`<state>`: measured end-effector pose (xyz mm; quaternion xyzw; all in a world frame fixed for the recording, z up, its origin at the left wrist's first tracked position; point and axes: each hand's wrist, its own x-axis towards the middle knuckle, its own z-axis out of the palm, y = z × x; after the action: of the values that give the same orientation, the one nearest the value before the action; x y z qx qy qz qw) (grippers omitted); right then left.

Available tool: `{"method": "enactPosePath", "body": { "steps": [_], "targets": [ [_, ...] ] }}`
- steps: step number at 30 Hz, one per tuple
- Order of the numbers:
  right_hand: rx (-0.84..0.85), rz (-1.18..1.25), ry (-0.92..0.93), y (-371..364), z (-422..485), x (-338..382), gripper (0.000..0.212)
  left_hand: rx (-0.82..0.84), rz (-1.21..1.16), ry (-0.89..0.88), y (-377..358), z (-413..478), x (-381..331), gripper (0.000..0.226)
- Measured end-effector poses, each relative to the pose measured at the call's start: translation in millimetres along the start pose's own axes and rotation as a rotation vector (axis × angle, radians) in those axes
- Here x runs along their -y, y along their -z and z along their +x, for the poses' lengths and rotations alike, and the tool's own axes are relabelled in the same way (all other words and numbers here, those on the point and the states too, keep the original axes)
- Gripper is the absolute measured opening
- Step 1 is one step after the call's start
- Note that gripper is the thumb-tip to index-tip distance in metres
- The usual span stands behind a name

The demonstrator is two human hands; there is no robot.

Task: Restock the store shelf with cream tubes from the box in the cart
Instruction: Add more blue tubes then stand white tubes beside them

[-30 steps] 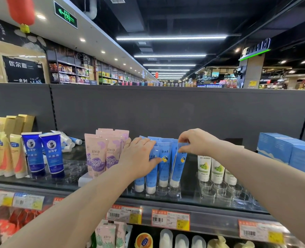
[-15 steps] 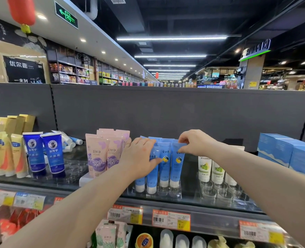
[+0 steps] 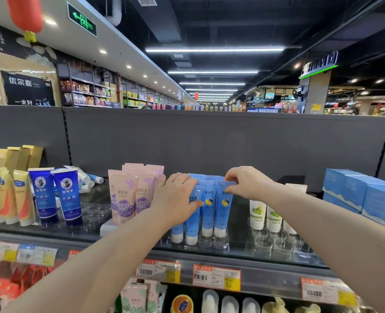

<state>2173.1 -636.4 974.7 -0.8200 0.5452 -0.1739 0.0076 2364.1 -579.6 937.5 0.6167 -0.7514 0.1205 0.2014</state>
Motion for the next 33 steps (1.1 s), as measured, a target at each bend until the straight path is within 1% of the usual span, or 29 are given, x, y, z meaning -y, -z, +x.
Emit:
{"method": "enactPosePath", "body": {
  "steps": [4, 6, 9, 13, 16, 18, 23, 26, 30, 33],
  "targets": [
    [-0.018, -0.045, 0.009, 5.0, -5.8, 3.8, 0.032, -0.004, 0.009, -0.006, 2.5, -1.2, -0.2, 0.06],
    [-0.034, -0.086, -0.002, 8.7, -12.2, 7.0, 0.033, -0.004, 0.017, -0.014, 5.0, -2.7, -0.3, 0.061],
    [-0.076, -0.209, 0.017, 12.7, -23.6, 13.4, 0.034, -0.002, 0.033, -0.036, 11.1, -5.5, -0.5, 0.063],
    [-0.088, -0.384, 0.075, 17.2, -41.7, 25.6, 0.05, 0.017, 0.04, -0.075, 22.8, -8.3, -3.2, 0.066],
    [-0.023, -0.416, 0.011, 20.8, -62.5, 33.3, 0.063, 0.026, 0.025, -0.125, 30.9, -12.8, -8.1, 0.069],
    [0.011, -0.433, -0.055, 22.1, -78.7, 35.4, 0.067, 0.021, -0.002, -0.165, 32.8, -17.8, -14.0, 0.07],
    [0.043, -0.475, -0.212, 21.4, -127.5, 35.2, 0.066, 0.033, -0.042, -0.34, 25.6, -38.9, -36.0, 0.069],
    [0.09, -0.474, -0.285, 21.4, -158.2, 34.7, 0.062, 0.002, -0.109, -0.429, 18.6, -56.6, -50.8, 0.066],
    [0.091, -0.458, -0.348, 24.9, -194.1, 33.6, 0.063, 0.048, -0.14, -0.46, 15.8, -81.4, -67.7, 0.067],
    [0.064, -0.448, -0.355, 28.6, -220.9, 33.5, 0.062, 0.069, -0.136, -0.47, 20.9, -99.0, -78.0, 0.069]
  ]
}}
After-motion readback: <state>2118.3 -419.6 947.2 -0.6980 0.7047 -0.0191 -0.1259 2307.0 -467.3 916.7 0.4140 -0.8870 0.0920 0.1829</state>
